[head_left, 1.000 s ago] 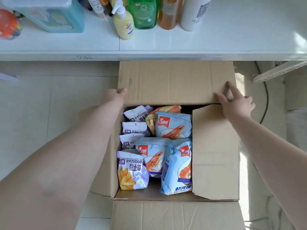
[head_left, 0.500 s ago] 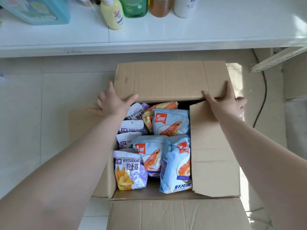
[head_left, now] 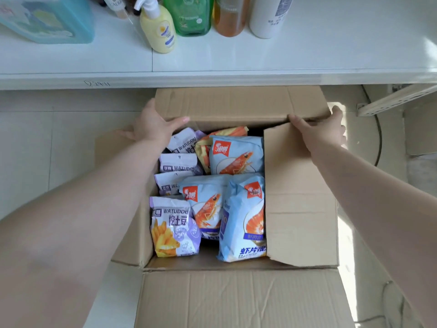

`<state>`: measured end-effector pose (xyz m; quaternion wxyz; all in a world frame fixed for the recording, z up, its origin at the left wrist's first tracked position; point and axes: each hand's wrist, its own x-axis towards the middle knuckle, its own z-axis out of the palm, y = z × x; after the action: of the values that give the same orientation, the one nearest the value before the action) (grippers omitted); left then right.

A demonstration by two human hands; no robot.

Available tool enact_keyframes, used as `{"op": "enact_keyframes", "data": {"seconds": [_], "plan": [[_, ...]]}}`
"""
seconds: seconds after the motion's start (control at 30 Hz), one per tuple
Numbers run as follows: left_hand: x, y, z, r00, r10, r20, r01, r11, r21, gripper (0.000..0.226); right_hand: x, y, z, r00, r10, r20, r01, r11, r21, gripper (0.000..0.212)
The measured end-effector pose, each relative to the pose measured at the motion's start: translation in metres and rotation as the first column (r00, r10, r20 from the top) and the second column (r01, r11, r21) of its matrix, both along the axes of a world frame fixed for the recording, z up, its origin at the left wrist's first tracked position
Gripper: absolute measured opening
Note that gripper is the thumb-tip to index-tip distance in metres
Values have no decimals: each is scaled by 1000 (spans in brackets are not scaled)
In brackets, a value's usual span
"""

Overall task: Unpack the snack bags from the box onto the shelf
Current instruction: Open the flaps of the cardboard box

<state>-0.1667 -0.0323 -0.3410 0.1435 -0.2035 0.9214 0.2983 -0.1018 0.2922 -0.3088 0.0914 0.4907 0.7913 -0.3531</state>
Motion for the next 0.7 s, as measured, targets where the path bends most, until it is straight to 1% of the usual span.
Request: {"op": "enact_keyframes", "data": {"seconds": [0.03, 0.1, 0.17, 0.2, 0.27, 0.33, 0.37, 0.4, 0.47, 0.5, 0.53, 0.57, 0.63, 0.7], "plan": [[-9, -2, -4, 1000, -4, -26, 4, 1000, -12, 108, -8, -1, 0, 1000, 0, -11, 0, 1000, 15, 108], [-20, -5, -6, 999, 5, -32, -6, 999, -47, 105, -19, -4, -4, 999, 8, -33, -7, 999, 39, 109], [-25, -4, -6, 999, 9, -34, -12, 994, -109, 100, -22, -7, -7, 999, 21, -45, -19, 998, 53, 110], [-24, -1, -3, 999, 1, -34, -6, 988, -156, 94, -21, -9, -7, 998, 34, -52, -31, 997, 67, 111], [-15, 7, 5, 999, -27, -45, 15, 967, -256, 83, -13, -16, -2, 994, 79, -74, -70, 991, 114, 112], [2, 22, 12, 993, -92, -74, 66, 952, -300, 84, 3, -32, 6, 986, 148, -77, -133, 976, 175, 115], [16, 33, 16, 987, -131, -90, 101, 954, -282, 87, 14, -42, 9, 982, 180, -62, -165, 967, 194, 117], [34, 48, 18, 982, -155, -106, 129, 967, -221, 91, 25, -53, 12, 978, 206, -43, -194, 960, 201, 120], [72, 80, 26, 982, -161, -95, 163, 987, 15, 96, 48, -75, 14, 971, 240, -11, -234, 955, 184, 125], [92, 95, 31, 982, -175, -74, 183, 976, 116, 95, 59, -83, 14, 969, 249, 3, -245, 953, 177, 126], [111, 108, 34, 978, -200, -55, 207, 963, 174, 94, 69, -88, 14, 967, 254, 16, -253, 951, 178, 125], [126, 117, 37, 974, -224, -33, 226, 954, 196, 92, 77, -90, 14, 966, 255, 31, -256, 950, 181, 123], [147, 125, 40, 972, -232, -21, 232, 955, 183, 85, 87, -89, 16, 966, 248, 73, -257, 950, 178, 120], [156, 124, 40, 973, -232, -11, 231, 958, 169, 83, 84, -81, 20, 958, 234, 165, -259, 954, 154, 125]]}}
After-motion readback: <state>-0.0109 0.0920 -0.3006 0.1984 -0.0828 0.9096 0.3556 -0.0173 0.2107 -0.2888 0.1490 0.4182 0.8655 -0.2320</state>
